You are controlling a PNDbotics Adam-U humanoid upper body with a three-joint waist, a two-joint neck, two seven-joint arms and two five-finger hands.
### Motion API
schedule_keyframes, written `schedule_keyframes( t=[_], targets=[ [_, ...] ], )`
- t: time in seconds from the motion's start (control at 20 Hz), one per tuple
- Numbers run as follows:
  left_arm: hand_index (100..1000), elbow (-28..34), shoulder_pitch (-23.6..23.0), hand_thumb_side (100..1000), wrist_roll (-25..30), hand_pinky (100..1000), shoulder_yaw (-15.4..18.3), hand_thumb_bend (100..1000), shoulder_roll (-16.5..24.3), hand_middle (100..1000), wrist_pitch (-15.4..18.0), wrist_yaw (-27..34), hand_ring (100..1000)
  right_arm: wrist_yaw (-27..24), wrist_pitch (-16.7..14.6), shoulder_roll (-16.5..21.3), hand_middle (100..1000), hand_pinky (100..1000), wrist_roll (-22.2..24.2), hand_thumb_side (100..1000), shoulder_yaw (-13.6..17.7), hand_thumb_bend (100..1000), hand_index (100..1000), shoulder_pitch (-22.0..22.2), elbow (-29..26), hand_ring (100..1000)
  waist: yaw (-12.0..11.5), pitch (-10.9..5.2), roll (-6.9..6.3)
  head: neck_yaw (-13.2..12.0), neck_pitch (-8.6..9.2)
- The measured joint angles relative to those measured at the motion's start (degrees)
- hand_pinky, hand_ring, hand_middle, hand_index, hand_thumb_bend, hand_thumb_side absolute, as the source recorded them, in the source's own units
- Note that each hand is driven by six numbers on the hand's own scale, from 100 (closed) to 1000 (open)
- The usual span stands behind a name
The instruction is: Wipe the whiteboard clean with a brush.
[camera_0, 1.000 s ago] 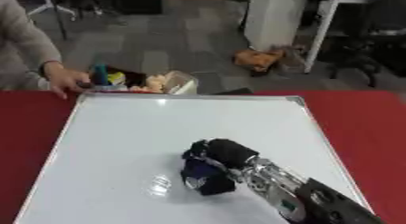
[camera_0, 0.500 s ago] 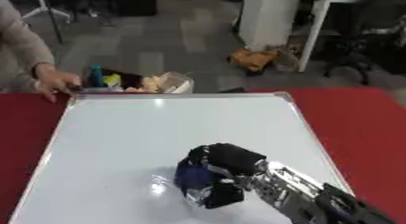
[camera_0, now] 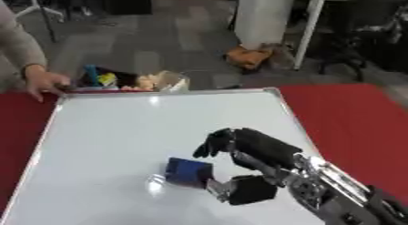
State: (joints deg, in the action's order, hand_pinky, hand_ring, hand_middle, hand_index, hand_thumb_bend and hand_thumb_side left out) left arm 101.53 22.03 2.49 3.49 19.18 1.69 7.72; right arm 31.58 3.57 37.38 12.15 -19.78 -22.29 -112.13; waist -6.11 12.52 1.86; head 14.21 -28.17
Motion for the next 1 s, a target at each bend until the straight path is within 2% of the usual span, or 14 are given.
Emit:
schedule_keyframes(
  t=[0.25,0.5,0.8,1.0],
  targets=[
    [725,-0.4,-0.4,870,-0.5,506,0.3,732,0.0,608,0.0,-0.2,635,-9.2,4.0,0.4,597,320,-10.0,850,6.9,100,738,5.6,-1.1,644,0.8,0.0,-0.08,-0.8,0.0],
    [726,-1.5,-0.9,875,-2.0,507,1.1,720,0.0,642,-0.3,-0.8,665,-21.4,7.3,-1.6,594,319,-22.1,845,13.4,100,729,10.7,-1.2,640,1.5,0.01,-0.44,-1.4,0.01],
    [733,-2.1,-1.7,877,-4.3,508,1.8,719,0.0,657,-0.4,-1.7,671,-33.8,6.3,-4.6,591,315,-34.1,840,18.4,100,722,14.1,0.3,634,1.8,0.08,-0.68,-2.1,0.02],
    [736,-2.1,-2.3,887,-5.2,508,2.0,704,0.0,650,-0.5,-1.9,662,-37.7,4.7,-6.4,585,317,-38.3,838,19.9,100,713,15.5,1.8,626,1.9,0.13,-1.03,-2.5,0.02]
  ],
)
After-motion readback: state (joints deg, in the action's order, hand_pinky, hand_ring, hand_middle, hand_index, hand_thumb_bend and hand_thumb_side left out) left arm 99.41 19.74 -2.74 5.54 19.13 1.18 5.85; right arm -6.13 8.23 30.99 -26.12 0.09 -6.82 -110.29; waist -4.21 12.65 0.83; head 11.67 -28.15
